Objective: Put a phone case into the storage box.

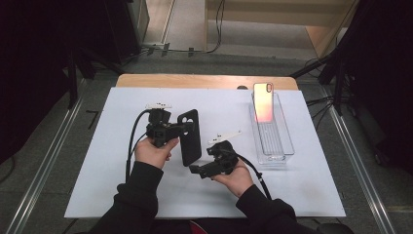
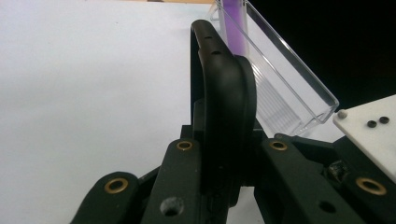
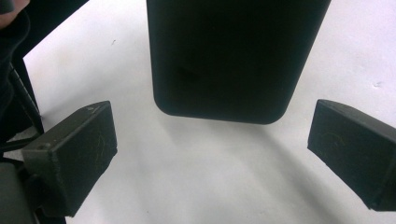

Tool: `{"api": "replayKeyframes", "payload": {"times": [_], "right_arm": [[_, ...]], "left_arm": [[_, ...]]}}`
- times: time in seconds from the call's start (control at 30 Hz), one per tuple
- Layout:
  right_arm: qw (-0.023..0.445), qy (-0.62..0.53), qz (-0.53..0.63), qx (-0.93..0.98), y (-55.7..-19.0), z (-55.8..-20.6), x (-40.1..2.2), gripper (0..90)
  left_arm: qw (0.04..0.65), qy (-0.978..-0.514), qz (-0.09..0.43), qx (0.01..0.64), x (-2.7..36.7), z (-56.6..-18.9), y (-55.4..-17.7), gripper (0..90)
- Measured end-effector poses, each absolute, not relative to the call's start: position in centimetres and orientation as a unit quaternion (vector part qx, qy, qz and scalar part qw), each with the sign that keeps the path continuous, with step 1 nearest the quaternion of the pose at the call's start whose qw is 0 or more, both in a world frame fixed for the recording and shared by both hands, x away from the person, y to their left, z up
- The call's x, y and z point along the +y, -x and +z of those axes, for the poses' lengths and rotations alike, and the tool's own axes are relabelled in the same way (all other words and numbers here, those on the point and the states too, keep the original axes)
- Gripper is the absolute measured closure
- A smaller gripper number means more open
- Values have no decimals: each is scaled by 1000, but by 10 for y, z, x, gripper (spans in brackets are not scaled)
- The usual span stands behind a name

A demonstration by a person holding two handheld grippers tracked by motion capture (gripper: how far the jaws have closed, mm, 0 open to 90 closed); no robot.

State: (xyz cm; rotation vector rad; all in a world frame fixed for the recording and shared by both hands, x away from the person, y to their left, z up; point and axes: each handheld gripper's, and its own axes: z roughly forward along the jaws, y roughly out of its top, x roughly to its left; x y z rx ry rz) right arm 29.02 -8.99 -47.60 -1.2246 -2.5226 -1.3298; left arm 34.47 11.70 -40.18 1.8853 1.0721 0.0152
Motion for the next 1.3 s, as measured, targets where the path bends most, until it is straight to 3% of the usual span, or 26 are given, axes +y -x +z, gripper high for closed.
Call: {"api": "replayKeyframes", "payload": {"times": [0.4, 0.73, 1.3], "right_arm": [[-4, 387, -435, -813, -294, -475, -99, 0], [-18, 391, -439, -809, -297, -470, -104, 0], [-51, 402, -471, -784, -300, -449, -103, 1]], "left_arm": [[500, -757, 38, 418, 121, -408, -339, 825], [530, -734, 17, 424, 124, -412, -339, 825], [523, -743, 5, 417, 105, -416, -327, 824]]}}
